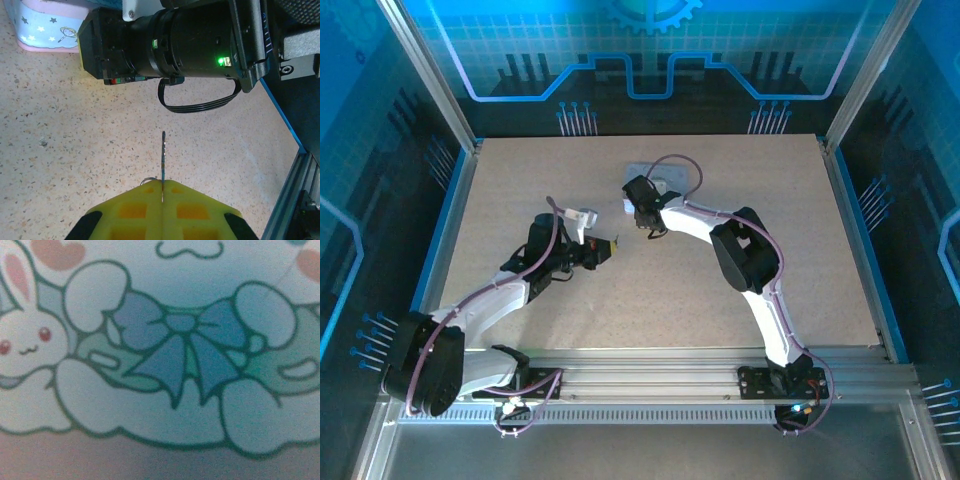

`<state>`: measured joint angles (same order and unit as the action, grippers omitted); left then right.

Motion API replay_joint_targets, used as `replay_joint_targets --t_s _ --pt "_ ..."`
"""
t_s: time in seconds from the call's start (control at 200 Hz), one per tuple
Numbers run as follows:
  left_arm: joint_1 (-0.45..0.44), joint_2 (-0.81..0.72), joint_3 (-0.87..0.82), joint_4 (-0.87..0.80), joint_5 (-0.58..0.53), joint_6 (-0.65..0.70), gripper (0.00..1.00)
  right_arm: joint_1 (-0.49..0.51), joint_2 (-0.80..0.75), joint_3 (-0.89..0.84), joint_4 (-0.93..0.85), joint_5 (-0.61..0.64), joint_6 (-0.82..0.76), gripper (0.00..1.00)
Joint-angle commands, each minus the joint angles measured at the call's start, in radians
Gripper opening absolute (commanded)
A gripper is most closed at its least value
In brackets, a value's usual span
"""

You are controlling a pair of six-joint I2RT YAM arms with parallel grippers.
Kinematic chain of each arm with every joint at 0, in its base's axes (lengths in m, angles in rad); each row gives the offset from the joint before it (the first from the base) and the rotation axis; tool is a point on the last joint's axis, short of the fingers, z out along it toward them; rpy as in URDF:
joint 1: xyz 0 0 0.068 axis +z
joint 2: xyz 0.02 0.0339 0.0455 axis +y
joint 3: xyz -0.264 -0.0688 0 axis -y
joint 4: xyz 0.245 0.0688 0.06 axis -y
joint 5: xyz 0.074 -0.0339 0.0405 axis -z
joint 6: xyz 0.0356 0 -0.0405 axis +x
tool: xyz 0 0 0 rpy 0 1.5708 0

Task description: Unlock a padlock with a key

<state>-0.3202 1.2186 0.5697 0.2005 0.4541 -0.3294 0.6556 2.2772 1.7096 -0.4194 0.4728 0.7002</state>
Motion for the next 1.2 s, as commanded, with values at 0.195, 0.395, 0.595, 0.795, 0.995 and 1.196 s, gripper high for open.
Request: replay_joint_targets --t_s 0.195,0.395,0.595,0.795,0.995,1.196 --pt "0.024 -0.059 -0.036 0.007 0.036 0.035 0.0 0.027 -0.027 -0.024 -0.012 0.039 -0.023 0.16" --pt "0.024 -0.063 -0.047 0.01 0.051 0.036 0.0 0.04 -0.096 -0.111 0.005 0.003 -0.046 0.12" --pt "0.024 -0.065 -0.054 0.015 0.064 0.041 0.0 0.051 -0.175 -0.195 0.017 -0.075 -0.066 0.1" --pt "0.024 -0.071 -0.084 0.038 0.084 0.042 0.0 0.076 -0.227 -0.236 -0.019 -0.162 -0.079 0.09" --pt "0.004 -0.088 -0.19 0.204 0.11 0.062 0.0 0.075 -0.279 -0.265 -0.048 -0.331 -0.107 0.06" --pt "-0.059 -0.085 -0.251 0.299 0.076 0.122 0.0 0.059 -0.311 -0.248 -0.094 -0.487 -0.12 0.06"
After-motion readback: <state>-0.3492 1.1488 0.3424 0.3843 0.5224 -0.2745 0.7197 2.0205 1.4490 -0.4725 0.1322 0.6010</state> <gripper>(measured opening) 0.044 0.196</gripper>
